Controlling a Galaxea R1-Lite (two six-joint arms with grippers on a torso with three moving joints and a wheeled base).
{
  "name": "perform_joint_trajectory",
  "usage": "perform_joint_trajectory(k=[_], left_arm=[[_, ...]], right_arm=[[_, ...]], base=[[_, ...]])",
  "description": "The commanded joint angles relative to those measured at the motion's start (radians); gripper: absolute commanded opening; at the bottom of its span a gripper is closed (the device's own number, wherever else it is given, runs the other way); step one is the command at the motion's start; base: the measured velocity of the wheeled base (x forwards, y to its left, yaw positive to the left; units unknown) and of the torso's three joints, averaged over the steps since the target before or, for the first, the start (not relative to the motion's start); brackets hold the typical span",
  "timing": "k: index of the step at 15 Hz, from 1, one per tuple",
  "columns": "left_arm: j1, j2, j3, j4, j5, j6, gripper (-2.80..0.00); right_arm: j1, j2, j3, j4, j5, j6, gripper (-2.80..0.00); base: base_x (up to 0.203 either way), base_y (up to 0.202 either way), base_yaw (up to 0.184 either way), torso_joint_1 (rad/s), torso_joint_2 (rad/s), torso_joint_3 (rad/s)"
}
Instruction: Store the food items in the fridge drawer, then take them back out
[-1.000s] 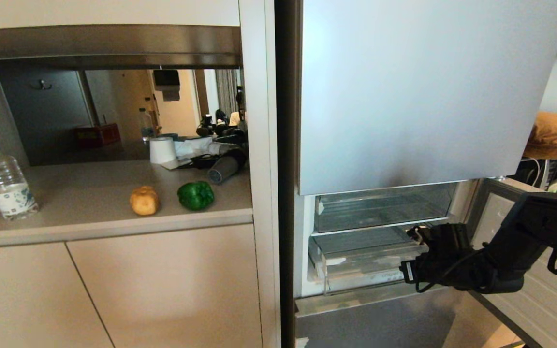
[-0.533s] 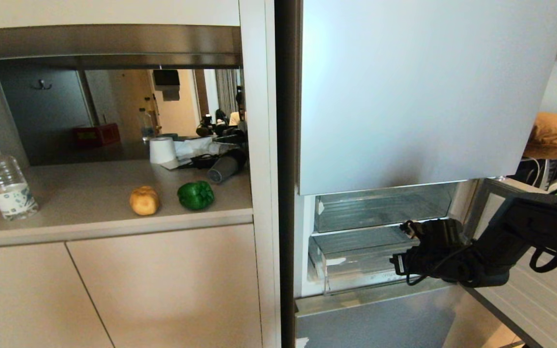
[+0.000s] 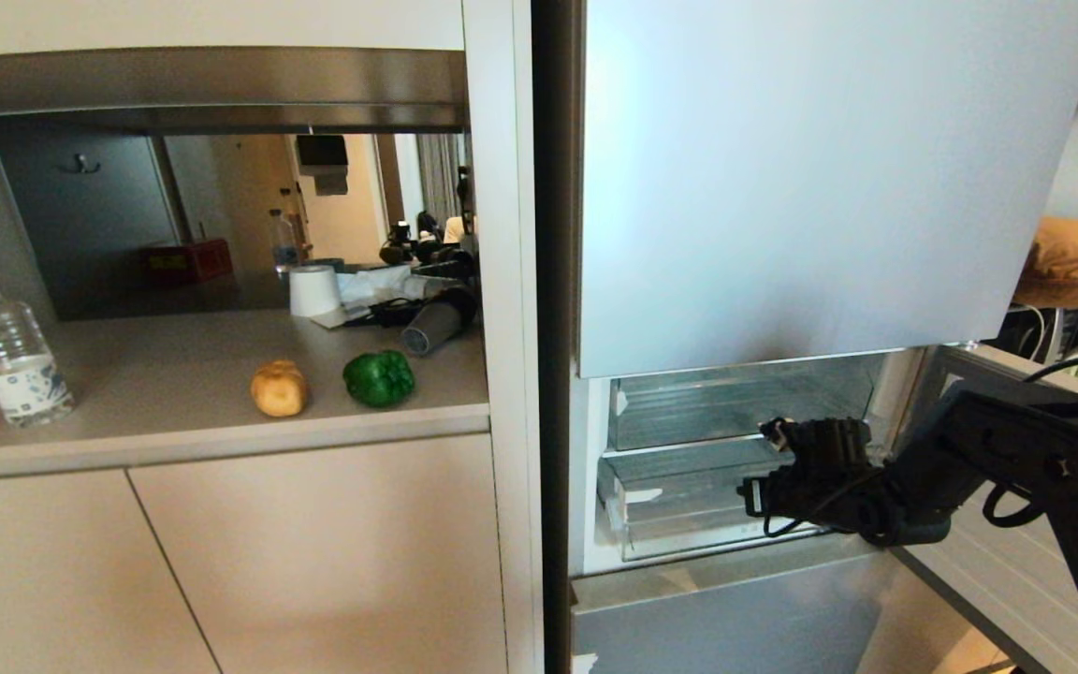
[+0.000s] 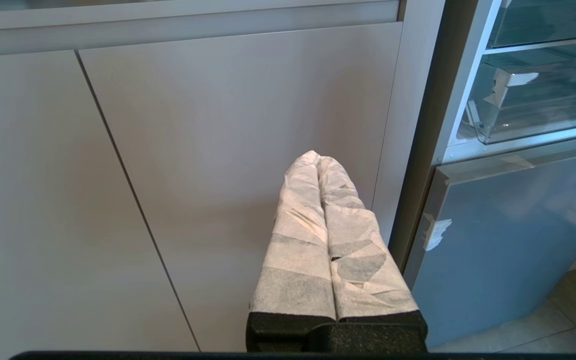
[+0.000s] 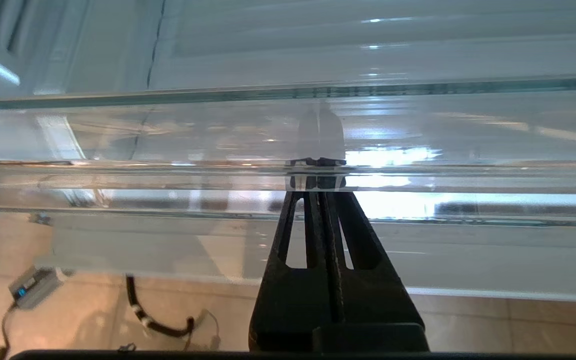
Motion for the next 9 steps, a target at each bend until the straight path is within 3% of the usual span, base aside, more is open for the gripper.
perform_joint_trajectory(k=[1, 9], left_arm=[[0.0, -0.002, 0.0, 0.001, 0.0, 0.0, -2.8], [0.0, -0.002, 0.0, 0.001, 0.0, 0.0, -2.8]], right_arm=[[0.002, 0.025, -0.027, -0.004, 0.002, 0.01, -2.8], [0.002, 0.079, -0.11, -0.005, -0.001, 0.049, -2.8]], base=[[0.0, 0.0, 0.0, 0.0, 0.0, 0.0], [0.0, 0.0, 0.0, 0.0, 0.0, 0.0]])
